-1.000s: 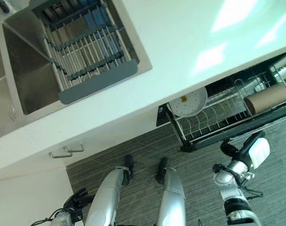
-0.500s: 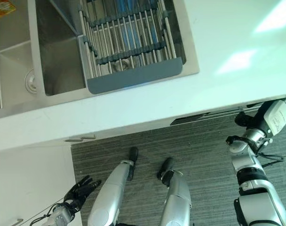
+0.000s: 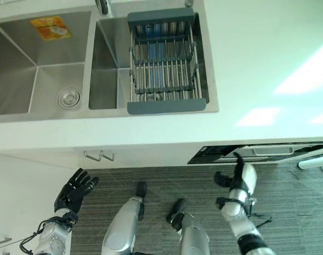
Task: Place the dishes in the dishwasher.
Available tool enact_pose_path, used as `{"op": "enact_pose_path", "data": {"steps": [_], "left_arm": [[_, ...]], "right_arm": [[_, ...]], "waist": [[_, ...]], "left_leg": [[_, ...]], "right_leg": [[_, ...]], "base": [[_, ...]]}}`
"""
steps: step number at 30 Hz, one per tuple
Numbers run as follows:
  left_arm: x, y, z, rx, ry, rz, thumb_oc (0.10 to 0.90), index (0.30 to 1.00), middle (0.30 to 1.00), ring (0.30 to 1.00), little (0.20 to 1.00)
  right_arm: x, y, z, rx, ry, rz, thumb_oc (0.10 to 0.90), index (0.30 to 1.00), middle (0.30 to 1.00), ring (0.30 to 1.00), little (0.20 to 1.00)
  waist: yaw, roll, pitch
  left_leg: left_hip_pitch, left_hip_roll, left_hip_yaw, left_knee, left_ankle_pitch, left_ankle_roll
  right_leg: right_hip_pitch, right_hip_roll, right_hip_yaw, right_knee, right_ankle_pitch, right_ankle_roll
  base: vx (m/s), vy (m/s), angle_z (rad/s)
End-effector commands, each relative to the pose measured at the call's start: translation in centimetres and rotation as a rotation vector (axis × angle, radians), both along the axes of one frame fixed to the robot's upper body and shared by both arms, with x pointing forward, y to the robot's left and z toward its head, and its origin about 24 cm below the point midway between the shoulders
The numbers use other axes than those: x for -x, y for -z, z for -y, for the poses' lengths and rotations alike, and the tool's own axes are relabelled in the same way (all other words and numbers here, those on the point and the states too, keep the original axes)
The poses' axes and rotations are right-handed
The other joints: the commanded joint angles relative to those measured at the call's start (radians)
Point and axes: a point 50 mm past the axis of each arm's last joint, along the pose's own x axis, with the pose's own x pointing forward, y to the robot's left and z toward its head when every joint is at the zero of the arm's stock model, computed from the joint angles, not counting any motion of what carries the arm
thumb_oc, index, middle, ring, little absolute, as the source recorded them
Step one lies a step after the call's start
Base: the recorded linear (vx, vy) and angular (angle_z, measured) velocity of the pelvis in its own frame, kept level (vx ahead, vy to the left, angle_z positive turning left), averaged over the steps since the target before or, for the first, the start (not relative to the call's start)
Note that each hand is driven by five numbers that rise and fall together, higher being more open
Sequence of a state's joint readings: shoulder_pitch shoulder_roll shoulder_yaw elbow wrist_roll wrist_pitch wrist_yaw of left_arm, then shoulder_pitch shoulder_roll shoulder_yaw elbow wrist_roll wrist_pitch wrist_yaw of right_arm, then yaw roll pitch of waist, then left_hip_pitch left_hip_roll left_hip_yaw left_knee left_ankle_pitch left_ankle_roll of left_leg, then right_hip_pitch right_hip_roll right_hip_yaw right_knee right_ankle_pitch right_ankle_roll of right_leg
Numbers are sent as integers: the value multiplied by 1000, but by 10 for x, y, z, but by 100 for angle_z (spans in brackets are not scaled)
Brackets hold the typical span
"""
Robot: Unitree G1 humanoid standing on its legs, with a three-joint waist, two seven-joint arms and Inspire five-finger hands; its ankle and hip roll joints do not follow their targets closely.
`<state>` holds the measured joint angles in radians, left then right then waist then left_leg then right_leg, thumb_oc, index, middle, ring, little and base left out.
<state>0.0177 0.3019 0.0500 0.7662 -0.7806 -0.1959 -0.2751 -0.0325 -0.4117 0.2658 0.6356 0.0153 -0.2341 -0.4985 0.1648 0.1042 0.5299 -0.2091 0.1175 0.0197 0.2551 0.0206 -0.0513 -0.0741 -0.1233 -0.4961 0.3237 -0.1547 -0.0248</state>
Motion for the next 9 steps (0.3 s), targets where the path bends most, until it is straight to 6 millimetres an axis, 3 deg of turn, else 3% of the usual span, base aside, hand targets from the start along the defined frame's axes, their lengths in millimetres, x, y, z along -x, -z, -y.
{"op": "enact_pose_path", "data": {"steps": [1, 3, 5, 9], "left_arm": [[29, 25, 22, 289, 89, -117, 800, 900, 900, 900, 900], [49, 44, 40, 404, 59, -233, 800, 900, 900, 900, 900], [63, 54, 48, 439, 51, -313, 800, 900, 900, 900, 900], [86, 69, 55, 432, 66, -478, 800, 900, 900, 900, 900]], "right_arm": [[-38, -26, 7, -299, 55, 130, 800, 900, 900, 900, 900], [-7, 12, 2, -455, 115, -19, 800, 900, 900, 900, 900], [15, 32, -1, -524, 146, -97, 800, 900, 900, 900, 900], [38, 51, 0, -576, 193, -182, 800, 900, 900, 900, 900]], "waist": [[-8, -20, -122], [-39, -28, -148], [-62, -34, -169], [-94, -40, -199]], "left_leg": [[-60, -24, 37, 45, -150, 18], [-36, -22, 49, 45, -157, 18], [-21, -21, 59, 45, -166, 20], [7, -23, 73, 45, -186, 26]], "right_leg": [[113, -10, 89, -22, -131, 44], [120, -16, 109, -24, -126, 51], [121, -20, 124, -24, -125, 56], [125, -21, 149, -24, -131, 61]], "base": [[54, -1, -17], [44, -11, -20], [38, -15, -33], [10, -37, -30]]}}
